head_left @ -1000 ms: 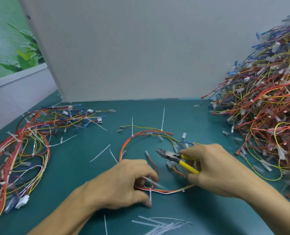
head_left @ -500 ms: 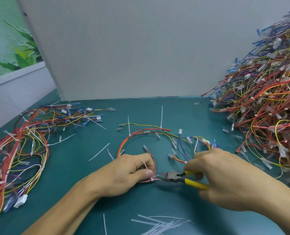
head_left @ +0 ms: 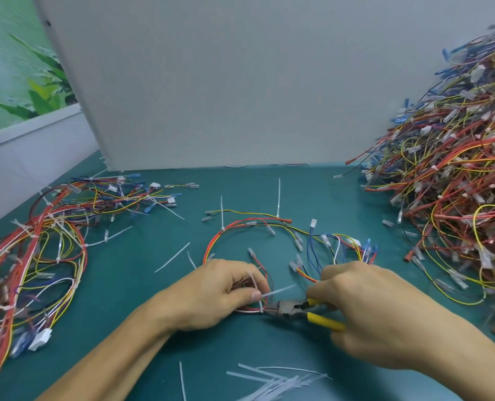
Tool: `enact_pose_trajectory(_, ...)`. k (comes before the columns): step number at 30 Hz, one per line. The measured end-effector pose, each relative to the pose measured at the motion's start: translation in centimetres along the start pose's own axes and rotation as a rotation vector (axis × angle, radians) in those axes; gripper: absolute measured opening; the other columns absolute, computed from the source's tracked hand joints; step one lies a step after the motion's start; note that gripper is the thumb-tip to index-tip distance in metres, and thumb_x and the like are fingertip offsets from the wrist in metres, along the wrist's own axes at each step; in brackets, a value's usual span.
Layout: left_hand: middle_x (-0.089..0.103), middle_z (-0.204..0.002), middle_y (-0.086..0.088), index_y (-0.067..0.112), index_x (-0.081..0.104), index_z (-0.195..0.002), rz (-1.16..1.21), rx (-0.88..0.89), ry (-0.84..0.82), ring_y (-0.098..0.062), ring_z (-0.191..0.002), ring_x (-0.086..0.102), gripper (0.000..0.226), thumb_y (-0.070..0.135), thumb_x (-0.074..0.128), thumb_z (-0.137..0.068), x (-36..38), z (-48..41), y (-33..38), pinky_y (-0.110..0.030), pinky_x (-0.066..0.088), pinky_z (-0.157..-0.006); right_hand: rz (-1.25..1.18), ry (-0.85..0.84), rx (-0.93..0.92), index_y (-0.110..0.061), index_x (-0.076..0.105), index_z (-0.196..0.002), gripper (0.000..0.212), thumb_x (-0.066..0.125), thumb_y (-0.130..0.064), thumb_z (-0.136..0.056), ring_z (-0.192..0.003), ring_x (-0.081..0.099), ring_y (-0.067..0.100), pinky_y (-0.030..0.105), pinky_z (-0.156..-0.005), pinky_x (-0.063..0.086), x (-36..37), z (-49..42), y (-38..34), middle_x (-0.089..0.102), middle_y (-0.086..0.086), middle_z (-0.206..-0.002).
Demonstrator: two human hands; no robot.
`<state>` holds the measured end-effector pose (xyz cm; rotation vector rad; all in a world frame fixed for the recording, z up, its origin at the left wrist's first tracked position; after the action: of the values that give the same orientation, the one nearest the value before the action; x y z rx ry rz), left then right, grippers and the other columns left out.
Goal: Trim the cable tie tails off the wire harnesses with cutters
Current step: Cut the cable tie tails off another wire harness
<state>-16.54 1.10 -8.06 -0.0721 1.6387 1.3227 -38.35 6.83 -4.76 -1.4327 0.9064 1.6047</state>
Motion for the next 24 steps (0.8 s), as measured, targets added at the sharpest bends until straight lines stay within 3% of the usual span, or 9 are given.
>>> enact_pose_trajectory(4, 0.068, -0.083, 0.004, 0.027, 0.065, -0.091, -0.003, -0.001, 0.008, -0.015, -0.078, 0.06, 0.012, 0.019, 0.058, -0.095, 0.01, -0.02, 0.02, -0.013, 0.041, -0.073, 0.002, 0.014, -0.001, -0.025, 0.053, -0.093, 0.017, 0.049, -0.034, -0.08, -0.09, 0.054, 0.023, 0.032, -0.069, 0.044, 0.15, -0.14, -0.1, 0.048, -0.007, -0.094)
enact_pose_trajectory(8, 0.064, -0.075, 0.014, 0.028, 0.064, -0.09, 0.003, 0.004, -0.001, 0.0, -0.069, 0.053, 0.013, 0.019, 0.057, -0.095, 0.03, 0.03, 0.01, -0.009, 0.037, -0.069, 0.022, -0.004, 0.01, -0.028, 0.044, -0.086, 0.011, 0.049, -0.036, -0.08, -0.083, 0.049, 0.022, 0.031, -0.064, 0.036, 0.09, -0.1, 0.02, 0.043, -0.008, -0.089)
enact_pose_trajectory(10, 0.061, -0.073, 0.018, 0.028, 0.064, -0.089, 0.013, 0.004, -0.001, 0.0, -0.068, 0.052, 0.013, 0.018, 0.057, -0.095, 0.0, 0.03, 0.07, -0.01, 0.039, -0.067, 0.026, -0.015, 0.015, -0.03, 0.043, -0.084, 0.01, 0.049, -0.036, -0.08, -0.081, 0.046, 0.022, 0.031, -0.063, 0.034, 0.05, -0.1, 0.01, 0.041, -0.008, -0.088)
enact_pose_trajectory(19, 0.065, -0.081, -0.002, 0.029, 0.064, -0.089, 0.024, 0.0, -0.003, -0.007, -0.069, 0.051, 0.013, 0.02, 0.057, -0.095, 0.01, -0.07, -0.05, -0.024, 0.044, -0.071, 0.024, -0.015, -0.009, -0.028, 0.045, -0.085, 0.009, 0.051, -0.031, -0.079, -0.086, 0.053, 0.023, 0.031, -0.063, 0.039, 0.64, -0.49, 0.06, 0.044, -0.007, -0.088)
enact_pose_trajectory(24, 0.063, -0.074, 0.01, 0.028, 0.064, -0.088, 0.024, 0.002, -0.002, -0.002, -0.068, 0.051, 0.013, 0.019, 0.057, -0.095, 0.08, -0.05, -0.03, -0.016, 0.042, -0.069, 0.058, -0.012, -0.015, -0.027, 0.047, -0.086, 0.007, 0.05, -0.027, -0.08, -0.086, 0.054, 0.024, 0.031, -0.062, 0.038, 0.91, -0.7, 0.28, 0.043, -0.007, -0.087)
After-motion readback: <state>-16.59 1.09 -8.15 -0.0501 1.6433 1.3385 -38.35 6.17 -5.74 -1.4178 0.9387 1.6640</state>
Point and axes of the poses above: each hand's wrist, its own z-axis away from the middle knuckle, its own x-axis out of the palm, y = z × x, the point moved 1 cm from there along -z, towards the middle knuckle
